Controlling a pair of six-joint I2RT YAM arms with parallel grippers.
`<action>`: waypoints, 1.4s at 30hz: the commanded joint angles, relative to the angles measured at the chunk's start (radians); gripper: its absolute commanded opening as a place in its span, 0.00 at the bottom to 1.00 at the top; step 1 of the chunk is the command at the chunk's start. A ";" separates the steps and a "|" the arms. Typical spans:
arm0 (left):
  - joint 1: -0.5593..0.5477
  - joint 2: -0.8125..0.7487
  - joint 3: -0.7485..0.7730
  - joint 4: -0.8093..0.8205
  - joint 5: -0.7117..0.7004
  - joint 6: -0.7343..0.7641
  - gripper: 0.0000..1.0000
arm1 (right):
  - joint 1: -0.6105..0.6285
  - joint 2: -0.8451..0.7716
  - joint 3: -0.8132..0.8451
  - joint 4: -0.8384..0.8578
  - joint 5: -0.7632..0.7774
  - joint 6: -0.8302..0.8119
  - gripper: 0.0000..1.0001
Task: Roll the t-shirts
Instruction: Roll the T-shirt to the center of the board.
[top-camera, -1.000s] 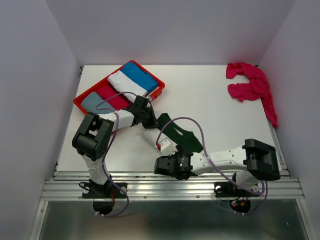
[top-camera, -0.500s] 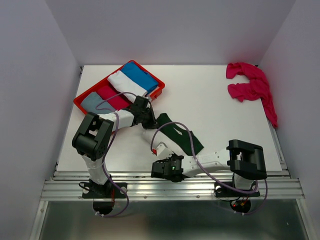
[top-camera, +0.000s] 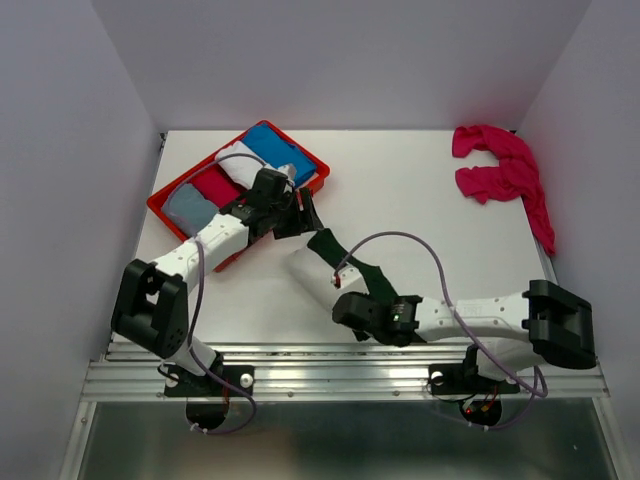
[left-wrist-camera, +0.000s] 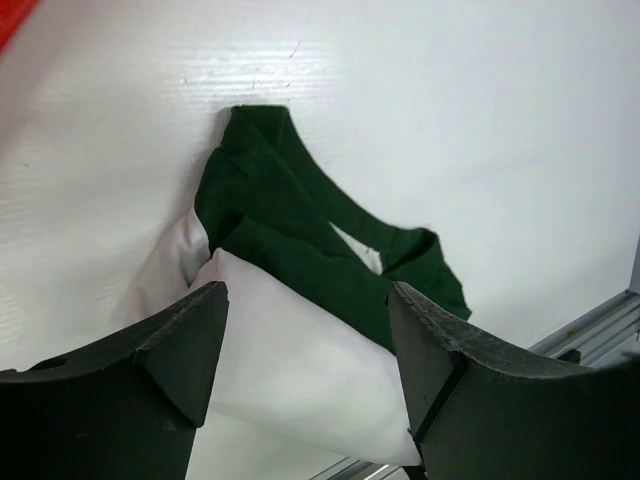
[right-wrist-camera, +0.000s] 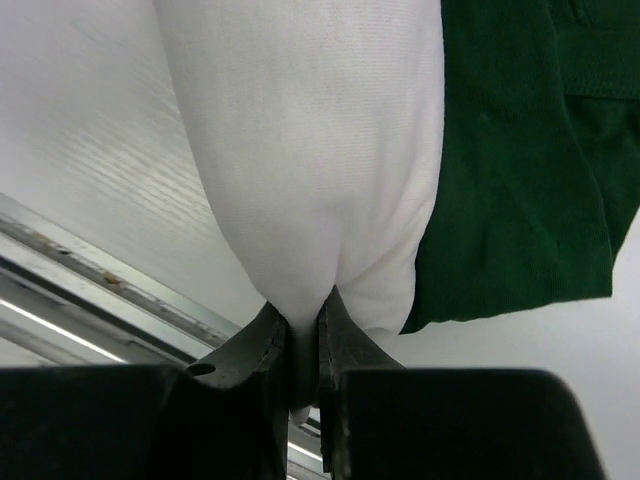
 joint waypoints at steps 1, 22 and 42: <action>0.007 -0.109 0.073 -0.089 -0.055 0.046 0.76 | -0.072 -0.107 -0.048 0.230 -0.227 0.015 0.01; 0.013 -0.226 -0.116 -0.014 0.018 0.026 0.69 | -0.517 -0.348 -0.418 0.761 -0.940 0.341 0.01; -0.086 -0.022 -0.050 0.095 0.063 0.002 0.41 | -0.677 -0.411 -0.662 1.005 -1.042 0.605 0.01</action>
